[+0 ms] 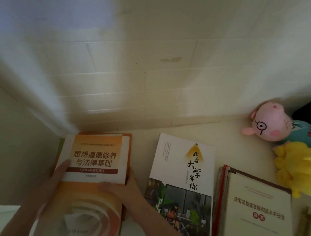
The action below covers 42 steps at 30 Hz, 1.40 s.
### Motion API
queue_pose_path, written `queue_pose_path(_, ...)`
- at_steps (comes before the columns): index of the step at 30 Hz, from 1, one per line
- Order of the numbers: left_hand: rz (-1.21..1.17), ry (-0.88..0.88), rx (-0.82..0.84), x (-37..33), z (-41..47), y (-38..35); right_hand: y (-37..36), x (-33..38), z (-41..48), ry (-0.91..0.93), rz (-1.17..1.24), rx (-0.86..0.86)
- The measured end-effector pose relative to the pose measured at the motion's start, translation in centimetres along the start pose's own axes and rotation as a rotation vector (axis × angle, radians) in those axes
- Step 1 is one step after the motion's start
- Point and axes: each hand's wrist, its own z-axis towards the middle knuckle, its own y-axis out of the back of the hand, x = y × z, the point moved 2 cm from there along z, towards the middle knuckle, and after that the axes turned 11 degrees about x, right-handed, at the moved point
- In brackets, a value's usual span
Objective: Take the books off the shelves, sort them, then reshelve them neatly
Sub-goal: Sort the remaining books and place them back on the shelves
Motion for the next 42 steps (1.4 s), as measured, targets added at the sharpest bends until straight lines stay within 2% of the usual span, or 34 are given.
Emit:
queue_pose_path(3,-0.046,0.016,0.157,-0.4,-0.4,-1.2,0.1,0.7,-0.6,-0.012,0.007,0.033)
queue_pose_path(7,-0.102,0.000,0.121,-0.6,-0.9,-1.1,-0.2,1.3,-1.6,-0.029,0.105,0.084)
queue_pose_path(12,-0.078,0.062,0.096,-1.0,-1.4,-1.3,-0.1,1.6,-2.3,0.021,0.175,0.106)
queue_pose_path(16,-0.039,0.028,0.089,-0.9,-1.4,-1.4,-0.5,1.6,-2.6,0.007,0.188,0.082)
queue_pose_path(19,0.204,-0.080,-0.139,-0.9,-0.6,-1.0,0.0,2.5,-4.8,0.051,0.205,0.016)
queue_pose_path(21,0.364,-0.276,-0.303,-2.7,-1.3,-1.7,1.3,3.5,-6.3,0.161,0.153,-0.059)
queue_pose_path(22,0.389,-0.398,-0.309,-3.8,-1.9,-2.7,2.2,4.1,-7.2,0.227,0.068,-0.122)
queue_pose_path(24,0.339,-0.572,-0.252,-5.6,-3.0,-5.6,4.3,5.3,-8.9,0.369,-0.104,-0.251)
queue_pose_path(26,0.356,-0.644,-0.143,-6.6,-3.8,-9.6,6.9,5.2,-10.0,0.454,-0.225,-0.398)
queue_pose_path(29,0.462,-0.702,0.112,-5.9,-4.2,-15.9,11.1,4.3,-11.6,0.420,-0.319,-0.620)
queue_pose_path(31,0.486,-0.641,0.276,-4.3,-3.6,-19.0,13.5,3.2,-12.5,0.352,-0.292,-0.690)
queue_pose_path(33,0.525,-0.556,0.362,-2.6,-2.7,-20.8,14.9,1.7,-13.1,0.262,-0.333,-0.715)
queue_pose_path(35,0.536,-0.455,0.368,-1.4,-1.9,-21.4,15.5,0.4,-13.1,0.201,-0.385,-0.714)
queue_pose_path(38,0.512,-0.345,0.359,-0.2,-0.4,-21.1,16.0,-0.5,-13.1,0.155,-0.245,-0.696)
queue_pose_path(42,0.355,-0.135,0.387,0.2,1.0,-20.8,16.0,-1.0,-12.9,0.169,-0.177,-0.607)
